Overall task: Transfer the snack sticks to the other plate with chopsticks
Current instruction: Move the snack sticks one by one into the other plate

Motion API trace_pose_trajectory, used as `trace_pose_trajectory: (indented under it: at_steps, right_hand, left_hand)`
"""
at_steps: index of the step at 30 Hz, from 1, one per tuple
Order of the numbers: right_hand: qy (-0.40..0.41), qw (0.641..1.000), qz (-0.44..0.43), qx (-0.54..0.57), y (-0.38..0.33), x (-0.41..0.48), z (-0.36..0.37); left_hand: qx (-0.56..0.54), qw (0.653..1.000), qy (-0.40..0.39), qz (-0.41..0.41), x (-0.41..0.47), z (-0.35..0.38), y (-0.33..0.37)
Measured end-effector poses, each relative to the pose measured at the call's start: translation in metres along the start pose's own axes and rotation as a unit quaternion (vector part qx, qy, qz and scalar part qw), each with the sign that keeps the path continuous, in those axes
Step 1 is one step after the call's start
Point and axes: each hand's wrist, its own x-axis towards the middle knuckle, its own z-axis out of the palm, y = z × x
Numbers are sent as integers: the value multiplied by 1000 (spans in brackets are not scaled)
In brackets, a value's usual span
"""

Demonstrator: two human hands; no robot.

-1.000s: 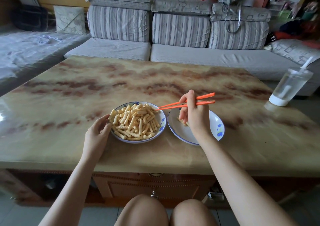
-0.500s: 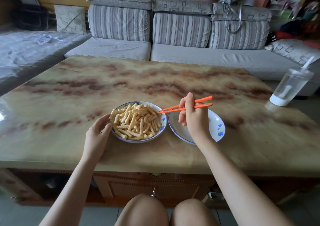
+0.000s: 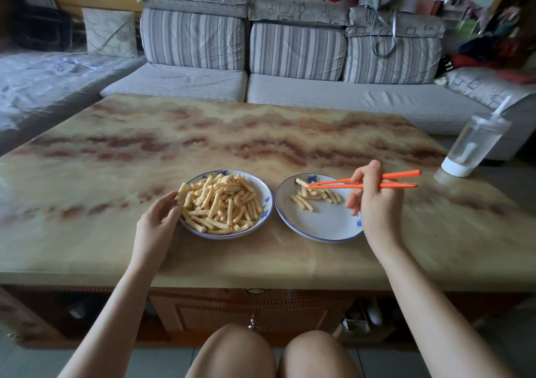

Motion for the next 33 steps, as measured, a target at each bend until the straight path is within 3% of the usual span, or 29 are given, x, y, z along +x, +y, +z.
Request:
trace_pose_trajectory:
  at_steps: [10,18,33]
  right_hand:
    - [9,1000,6,13,-1,-1,-3]
    - [-67,992,50,93,-14,-10,41]
    - [-123,989,78,29,-4,-13,79]
  left_hand:
    - [5,1000,-1,3,-1,0,2]
    - [6,1000,-1,2,-1,0,1]
    - [0,1000,0,0,1,0,-1]
